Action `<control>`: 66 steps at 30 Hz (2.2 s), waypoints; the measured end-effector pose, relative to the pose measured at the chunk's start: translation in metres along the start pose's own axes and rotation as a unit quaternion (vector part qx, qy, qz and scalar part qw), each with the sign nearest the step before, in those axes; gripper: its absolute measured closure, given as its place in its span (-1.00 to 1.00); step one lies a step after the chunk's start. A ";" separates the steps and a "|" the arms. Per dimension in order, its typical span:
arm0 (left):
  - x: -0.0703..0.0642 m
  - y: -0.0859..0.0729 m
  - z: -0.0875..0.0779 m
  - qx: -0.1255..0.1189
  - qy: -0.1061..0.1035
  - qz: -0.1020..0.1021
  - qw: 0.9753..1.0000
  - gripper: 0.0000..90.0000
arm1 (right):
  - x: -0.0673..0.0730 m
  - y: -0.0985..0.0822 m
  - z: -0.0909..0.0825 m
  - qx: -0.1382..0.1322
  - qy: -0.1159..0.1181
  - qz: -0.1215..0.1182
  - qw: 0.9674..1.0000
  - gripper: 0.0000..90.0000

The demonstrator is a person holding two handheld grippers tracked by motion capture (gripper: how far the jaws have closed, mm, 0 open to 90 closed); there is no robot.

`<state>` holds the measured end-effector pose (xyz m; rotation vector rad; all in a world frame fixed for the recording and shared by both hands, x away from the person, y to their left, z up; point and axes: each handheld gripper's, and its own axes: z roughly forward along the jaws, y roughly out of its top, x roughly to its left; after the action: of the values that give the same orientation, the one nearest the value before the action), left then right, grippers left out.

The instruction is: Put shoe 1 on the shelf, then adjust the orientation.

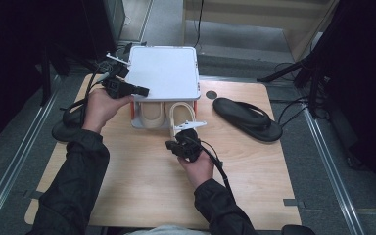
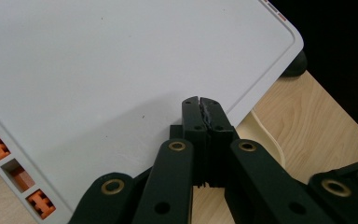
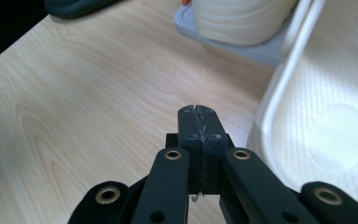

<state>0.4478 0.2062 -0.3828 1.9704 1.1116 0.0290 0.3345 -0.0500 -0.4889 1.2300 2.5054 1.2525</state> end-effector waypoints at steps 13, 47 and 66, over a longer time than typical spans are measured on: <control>0.001 0.000 0.000 -0.001 -0.003 -0.001 1.000 1.00 | -0.010 -0.020 -0.023 0.008 0.003 0.006 1.000 1.00; -0.001 0.000 0.000 -0.001 0.001 0.000 1.000 1.00 | -0.042 -0.005 -0.012 0.020 -0.053 -0.006 0.998 1.00; 0.000 0.000 0.000 -0.002 -0.001 0.001 1.000 1.00 | -0.050 0.036 0.028 0.003 -0.069 0.007 0.998 1.00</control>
<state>0.4478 0.2066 -0.3831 1.9679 1.1064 0.0295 0.4017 -0.0545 -0.4956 1.2909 2.4094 1.1224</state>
